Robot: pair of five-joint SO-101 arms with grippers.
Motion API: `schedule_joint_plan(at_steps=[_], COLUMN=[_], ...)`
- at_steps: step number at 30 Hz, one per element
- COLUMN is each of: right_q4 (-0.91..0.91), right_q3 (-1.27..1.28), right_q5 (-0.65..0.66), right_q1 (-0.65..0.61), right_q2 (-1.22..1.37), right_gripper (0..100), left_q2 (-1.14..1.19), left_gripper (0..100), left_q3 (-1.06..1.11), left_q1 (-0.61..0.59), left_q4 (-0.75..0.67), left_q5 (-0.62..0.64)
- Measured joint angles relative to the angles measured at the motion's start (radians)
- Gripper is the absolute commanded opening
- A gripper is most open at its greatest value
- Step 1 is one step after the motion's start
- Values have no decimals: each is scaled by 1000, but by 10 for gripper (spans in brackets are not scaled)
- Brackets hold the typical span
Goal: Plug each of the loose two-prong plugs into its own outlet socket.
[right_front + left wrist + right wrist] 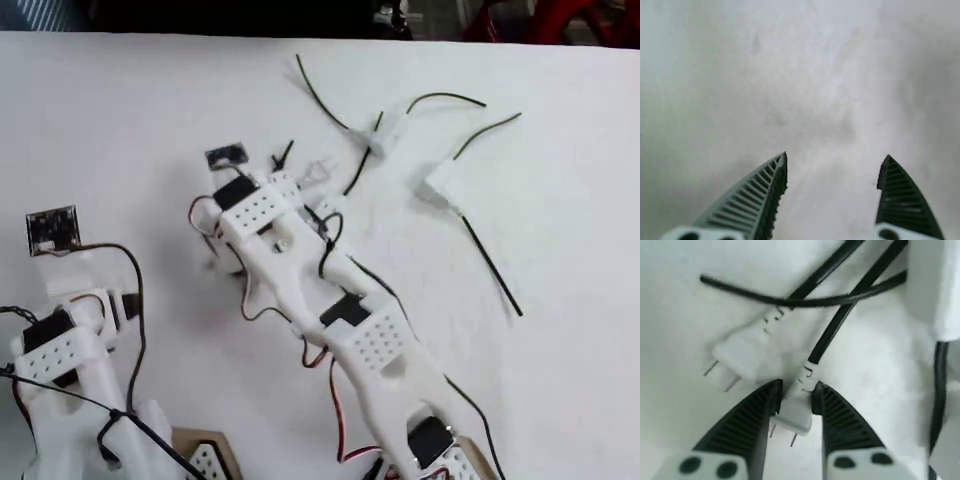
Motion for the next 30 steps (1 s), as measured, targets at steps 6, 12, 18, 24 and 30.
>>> schedule_joint_plan(at_steps=[6, 12, 18, 24, 30], right_q4=[180, 210, 210, 216, 218], right_q3=[-3, 43, 190, 313, 446], right_q5=[199, 315, 388, 445, 445], right_q1=[6, 89, 152, 255, 292], right_q2=[-127, -330, -597, -865, -982], right_gripper=[17, 17, 17, 17, 22], left_q2=[0, 0, 0, 0, 0], left_gripper=[286, 286, 286, 286, 286], left_q3=[0, 0, 0, 0, 0], left_q1=[0, 0, 0, 0, 0], left_q4=[0, 0, 0, 0, 0], left_q5=[0, 0, 0, 0, 0])
